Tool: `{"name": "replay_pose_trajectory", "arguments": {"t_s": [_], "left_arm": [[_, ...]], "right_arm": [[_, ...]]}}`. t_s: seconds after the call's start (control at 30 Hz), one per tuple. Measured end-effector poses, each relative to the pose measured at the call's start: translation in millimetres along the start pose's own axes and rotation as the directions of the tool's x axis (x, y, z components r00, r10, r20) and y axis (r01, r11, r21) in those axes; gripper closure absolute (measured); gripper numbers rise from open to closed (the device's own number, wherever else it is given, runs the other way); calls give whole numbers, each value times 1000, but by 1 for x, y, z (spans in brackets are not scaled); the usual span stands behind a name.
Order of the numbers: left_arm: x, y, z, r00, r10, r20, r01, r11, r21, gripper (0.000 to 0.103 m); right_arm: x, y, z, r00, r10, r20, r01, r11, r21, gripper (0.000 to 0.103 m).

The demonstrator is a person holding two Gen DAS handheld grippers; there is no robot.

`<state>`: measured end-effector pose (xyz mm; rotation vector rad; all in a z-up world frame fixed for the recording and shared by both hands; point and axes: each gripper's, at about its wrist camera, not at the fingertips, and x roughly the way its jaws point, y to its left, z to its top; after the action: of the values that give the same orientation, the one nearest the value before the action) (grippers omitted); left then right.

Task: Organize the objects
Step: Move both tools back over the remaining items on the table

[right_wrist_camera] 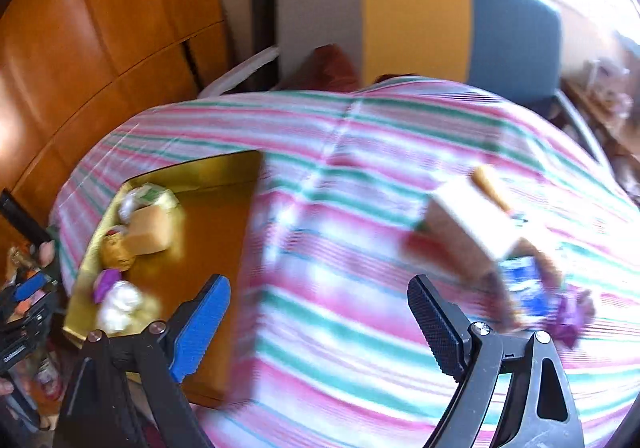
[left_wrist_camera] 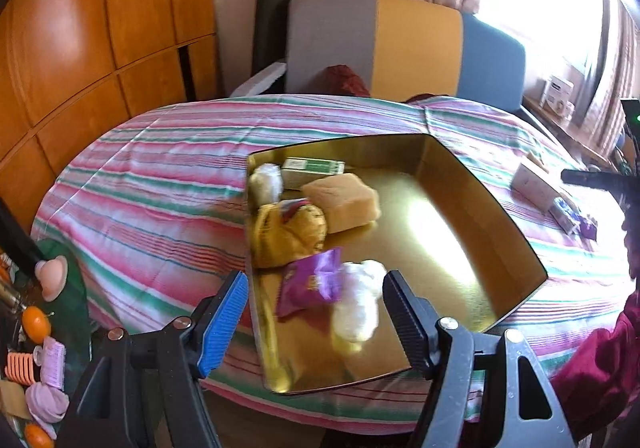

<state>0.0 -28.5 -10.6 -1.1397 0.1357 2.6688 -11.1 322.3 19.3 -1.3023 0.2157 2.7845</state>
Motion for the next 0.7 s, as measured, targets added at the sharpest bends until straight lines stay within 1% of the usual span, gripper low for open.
{"name": "replay_pose_trajectory", "arguments": {"t_s": [0.1,0.2,0.27,0.33,0.37,0.4,0.43,0.47,0.5,0.53,0.6,0.63,0.7], "left_arm": [[2,-19,5,1000,-21,-4,21,999,44,32],[3,-38,11,999,-47,-1,47,995,88,32],[3,-51,15,998,-68,-2,68,992,106,32],[5,-66,20,996,-90,-10,91,988,127,32],[7,-71,22,995,-101,-15,102,986,135,32],[9,-79,25,993,-116,-24,118,983,142,32],[11,-84,27,991,-128,-33,131,981,146,32],[13,-92,29,989,-142,-41,147,977,152,32],[14,-99,31,987,-152,-44,157,975,160,32],[15,-109,34,986,-160,-46,165,971,173,32],[19,-129,40,984,-171,-48,177,962,210,32],[19,-137,42,982,-180,-50,186,957,221,33],[23,-157,47,976,-211,-61,220,944,245,33]], "right_arm": [[-6,-40,1,997,-79,21,78,996,48,12],[-8,-87,0,984,-177,35,172,978,116,11],[-8,-120,-5,969,-245,40,235,956,177,11],[-7,-153,-15,950,-310,39,290,921,259,11],[-7,-169,-22,942,-333,31,307,898,316,11],[-5,-185,-26,941,-340,0,313,867,388,11],[-7,-197,-28,944,-329,-14,300,842,449,12],[-12,-206,-29,951,-310,11,264,826,498,13],[-17,-212,-29,951,-306,36,244,817,522,13],[-21,-215,-28,948,-313,48,241,812,531,13],[-21,-218,-27,949,-314,39,242,800,549,13],[-21,-221,-28,953,-301,38,228,795,562,13],[-23,-222,-30,957,-287,39,212,785,582,13]]}}
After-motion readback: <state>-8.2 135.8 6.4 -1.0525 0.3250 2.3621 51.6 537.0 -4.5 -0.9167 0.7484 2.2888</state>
